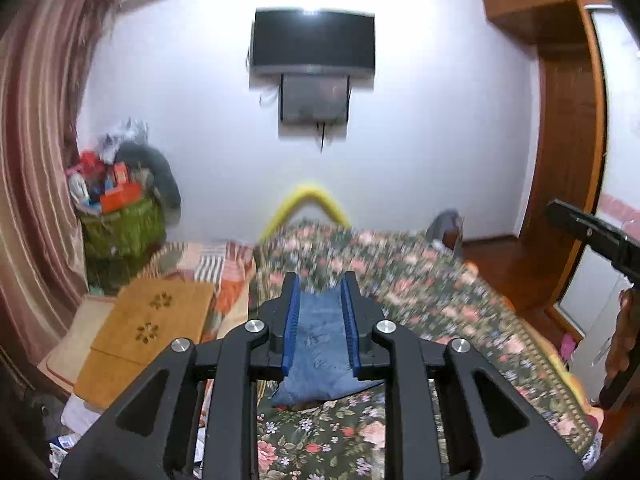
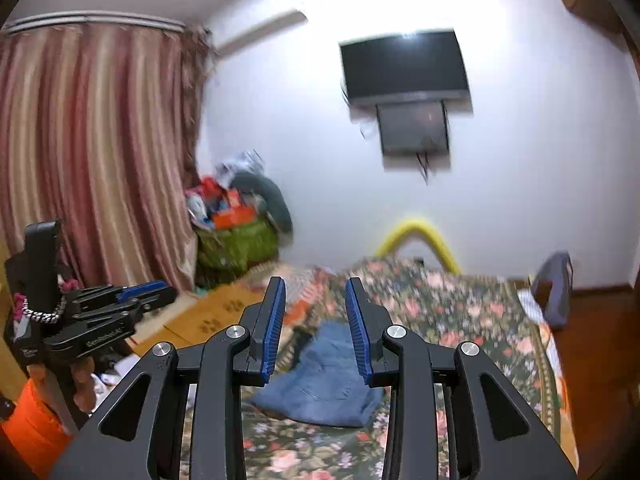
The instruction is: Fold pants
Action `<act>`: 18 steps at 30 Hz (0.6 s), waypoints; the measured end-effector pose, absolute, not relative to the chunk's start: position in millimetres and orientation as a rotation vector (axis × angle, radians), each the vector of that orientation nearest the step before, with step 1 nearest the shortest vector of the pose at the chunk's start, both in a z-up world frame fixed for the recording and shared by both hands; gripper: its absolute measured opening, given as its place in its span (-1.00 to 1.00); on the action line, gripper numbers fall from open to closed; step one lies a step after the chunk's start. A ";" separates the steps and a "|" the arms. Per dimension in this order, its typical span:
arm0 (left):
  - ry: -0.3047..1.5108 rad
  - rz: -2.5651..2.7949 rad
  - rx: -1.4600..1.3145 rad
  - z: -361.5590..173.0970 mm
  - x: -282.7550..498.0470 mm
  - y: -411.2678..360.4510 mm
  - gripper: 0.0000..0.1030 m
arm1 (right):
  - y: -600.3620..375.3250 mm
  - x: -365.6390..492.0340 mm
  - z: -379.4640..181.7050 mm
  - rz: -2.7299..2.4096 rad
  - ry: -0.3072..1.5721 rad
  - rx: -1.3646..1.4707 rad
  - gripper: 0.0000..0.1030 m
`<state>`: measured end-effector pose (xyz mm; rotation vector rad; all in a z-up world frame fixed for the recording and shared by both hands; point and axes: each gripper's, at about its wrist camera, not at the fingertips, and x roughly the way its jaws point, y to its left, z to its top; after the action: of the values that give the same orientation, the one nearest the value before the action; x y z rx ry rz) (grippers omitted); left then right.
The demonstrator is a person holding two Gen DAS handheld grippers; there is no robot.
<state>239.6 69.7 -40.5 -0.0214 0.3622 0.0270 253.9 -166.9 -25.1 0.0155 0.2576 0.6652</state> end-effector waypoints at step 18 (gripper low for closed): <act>0.144 0.038 -0.012 -4.2 96.9 39.5 0.93 | -170.9 139.7 -14.6 0.570 0.082 0.020 0.81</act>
<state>96.9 39.5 -4.2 -0.0119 0.1436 0.0384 139.7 -170.9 -14.6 0.0195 0.0819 0.5701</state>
